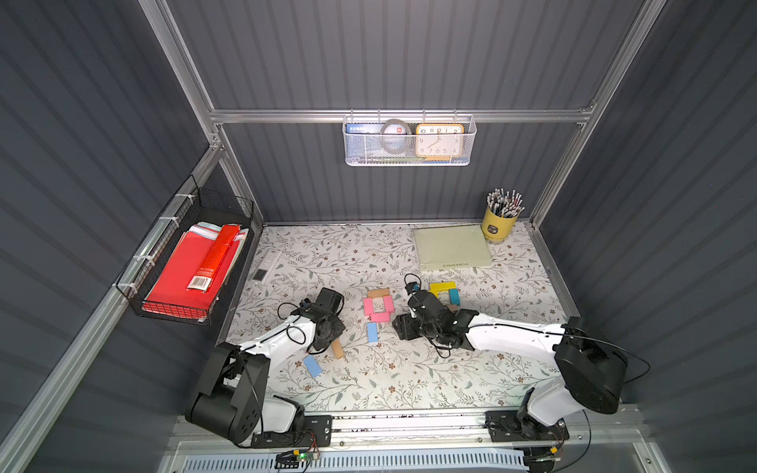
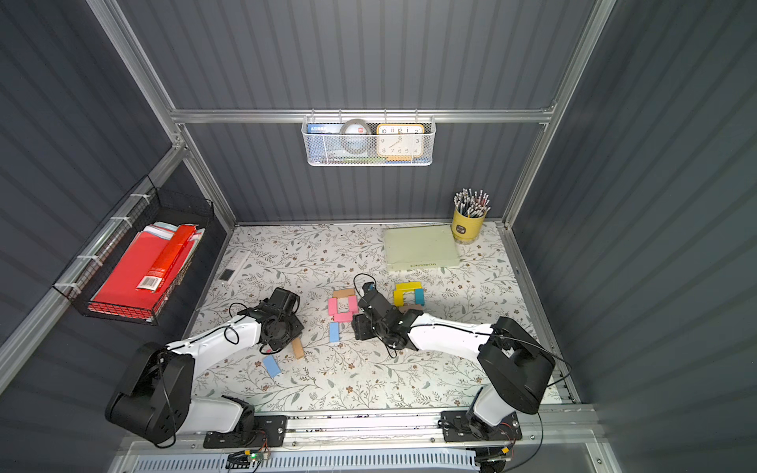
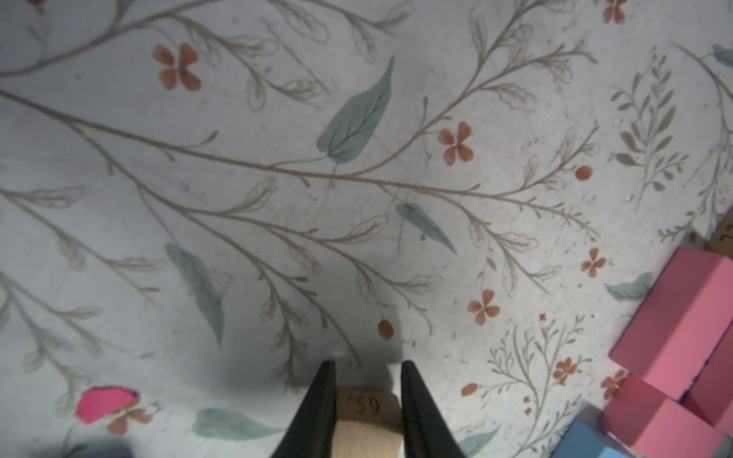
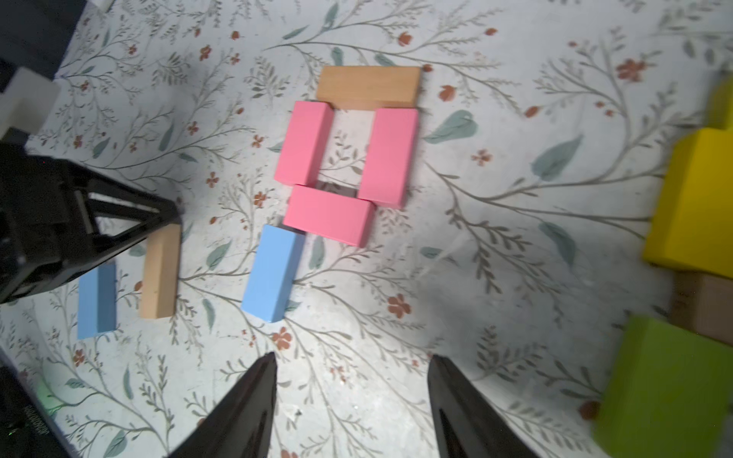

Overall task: Assemble the number 8 with building blocks
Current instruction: Move the building block to the center of the board, then pick up the building block from the center of the board.

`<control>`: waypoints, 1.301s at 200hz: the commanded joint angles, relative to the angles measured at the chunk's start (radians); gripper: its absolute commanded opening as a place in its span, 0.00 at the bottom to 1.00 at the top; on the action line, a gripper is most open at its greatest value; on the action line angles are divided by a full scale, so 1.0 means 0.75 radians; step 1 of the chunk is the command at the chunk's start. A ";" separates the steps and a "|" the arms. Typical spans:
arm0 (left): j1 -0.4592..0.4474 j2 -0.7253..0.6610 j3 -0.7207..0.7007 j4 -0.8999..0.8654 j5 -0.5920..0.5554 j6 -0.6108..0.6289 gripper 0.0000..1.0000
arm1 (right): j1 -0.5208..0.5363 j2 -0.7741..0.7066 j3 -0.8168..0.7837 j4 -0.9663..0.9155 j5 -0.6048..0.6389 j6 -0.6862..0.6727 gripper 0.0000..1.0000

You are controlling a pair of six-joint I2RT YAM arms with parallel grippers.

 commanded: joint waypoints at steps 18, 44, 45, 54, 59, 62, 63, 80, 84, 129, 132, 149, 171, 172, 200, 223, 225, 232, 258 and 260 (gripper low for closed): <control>0.006 0.053 0.052 -0.011 0.036 -0.017 0.46 | 0.124 0.106 0.124 0.019 0.027 0.037 0.66; 0.011 0.050 0.149 -0.063 -0.044 0.006 0.72 | 0.182 0.159 0.189 0.019 0.063 0.081 0.67; 0.012 0.050 0.154 -0.064 -0.048 0.009 0.73 | 0.185 0.161 0.193 0.019 0.065 0.083 0.67; 0.024 0.050 0.197 -0.077 -0.080 0.032 0.79 | 0.205 0.185 0.223 0.019 0.086 0.096 0.67; 0.036 0.050 0.219 -0.085 -0.097 0.048 0.81 | 0.218 0.201 0.241 0.019 0.099 0.106 0.68; 0.045 0.050 0.233 -0.090 -0.107 0.059 0.82 | 0.226 0.211 0.257 0.015 0.109 0.111 0.68; 0.050 0.049 0.238 -0.091 -0.109 0.064 0.83 | 0.227 0.215 0.261 0.013 0.111 0.112 0.68; 0.135 0.052 0.309 -0.091 -0.140 0.142 0.87 | 0.270 0.283 0.342 -0.013 0.163 0.133 0.69; 0.161 0.052 0.325 -0.085 -0.142 0.161 0.88 | 0.283 0.301 0.359 -0.017 0.180 0.134 0.69; 0.411 0.115 0.468 0.004 -0.093 0.334 0.94 | 0.380 0.561 0.659 -0.165 0.294 0.089 0.72; 0.424 0.117 0.471 0.011 -0.089 0.343 0.94 | 0.383 0.578 0.675 -0.177 0.289 0.084 0.72; 0.491 0.125 0.475 0.056 -0.061 0.375 0.94 | 0.406 0.664 0.764 -0.229 0.296 0.081 0.72; 0.549 0.136 0.477 0.096 -0.051 0.413 0.94 | 0.410 0.771 0.884 -0.321 0.281 0.094 0.71; 0.550 0.137 0.477 0.096 -0.052 0.416 0.94 | 0.409 0.776 0.891 -0.325 0.280 0.093 0.71; 0.581 0.142 0.466 0.132 -0.066 0.450 0.94 | 0.413 0.883 1.026 -0.441 0.296 0.098 0.69; 0.583 0.142 0.451 0.160 -0.065 0.470 0.94 | 0.413 0.929 1.085 -0.498 0.327 0.099 0.67; 0.583 0.144 0.448 0.160 -0.065 0.471 0.94 | 0.414 0.931 1.089 -0.501 0.330 0.099 0.67; 0.583 0.147 0.448 0.161 -0.068 0.477 0.94 | 0.413 0.937 1.096 -0.508 0.337 0.096 0.65; 0.585 0.157 0.440 0.168 -0.050 0.483 0.94 | 0.411 0.962 1.126 -0.522 0.341 0.079 0.59; 0.585 0.157 0.439 0.170 -0.047 0.483 0.94 | 0.411 0.965 1.129 -0.524 0.341 0.076 0.59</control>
